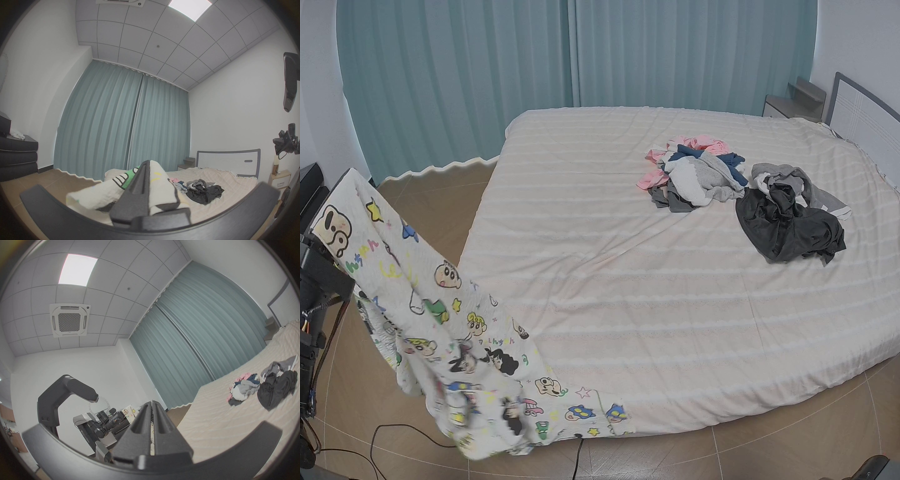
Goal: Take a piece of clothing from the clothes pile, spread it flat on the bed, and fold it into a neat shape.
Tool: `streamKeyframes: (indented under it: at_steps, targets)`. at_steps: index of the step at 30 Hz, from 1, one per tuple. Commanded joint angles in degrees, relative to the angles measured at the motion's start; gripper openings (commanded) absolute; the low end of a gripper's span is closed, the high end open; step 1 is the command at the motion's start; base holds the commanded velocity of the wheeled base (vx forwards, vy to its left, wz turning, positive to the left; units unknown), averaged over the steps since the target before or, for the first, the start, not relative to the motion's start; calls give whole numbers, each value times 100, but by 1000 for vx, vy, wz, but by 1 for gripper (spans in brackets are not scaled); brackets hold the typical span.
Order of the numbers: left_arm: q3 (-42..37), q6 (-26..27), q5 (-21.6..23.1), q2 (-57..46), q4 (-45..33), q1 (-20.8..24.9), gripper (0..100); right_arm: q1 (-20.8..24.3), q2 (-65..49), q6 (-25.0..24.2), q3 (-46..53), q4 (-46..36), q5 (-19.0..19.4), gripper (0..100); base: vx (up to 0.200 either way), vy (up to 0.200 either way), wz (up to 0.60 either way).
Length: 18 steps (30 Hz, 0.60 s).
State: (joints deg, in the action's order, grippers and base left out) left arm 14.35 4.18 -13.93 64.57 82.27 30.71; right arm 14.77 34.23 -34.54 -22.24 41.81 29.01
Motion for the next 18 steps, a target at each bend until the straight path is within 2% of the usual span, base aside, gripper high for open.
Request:
streamKeyframes:
  at_steps: [1,5,9,18]
  targets:
    - [-29,-5,5,20,-10,102,0,-1,233,-1,141,-112,113,0,0,0,0]
    - [7,-5,14,20,-10,137,0,8,418,-1,202,-393,192,0,0,0,0]
    - [24,-23,-4,11,-18,375,0,8,488,8,264,-508,210,0,0,0,0]
    - [-37,-31,-30,-15,-282,392,0,8,506,26,290,-508,289,0,0,0,0]
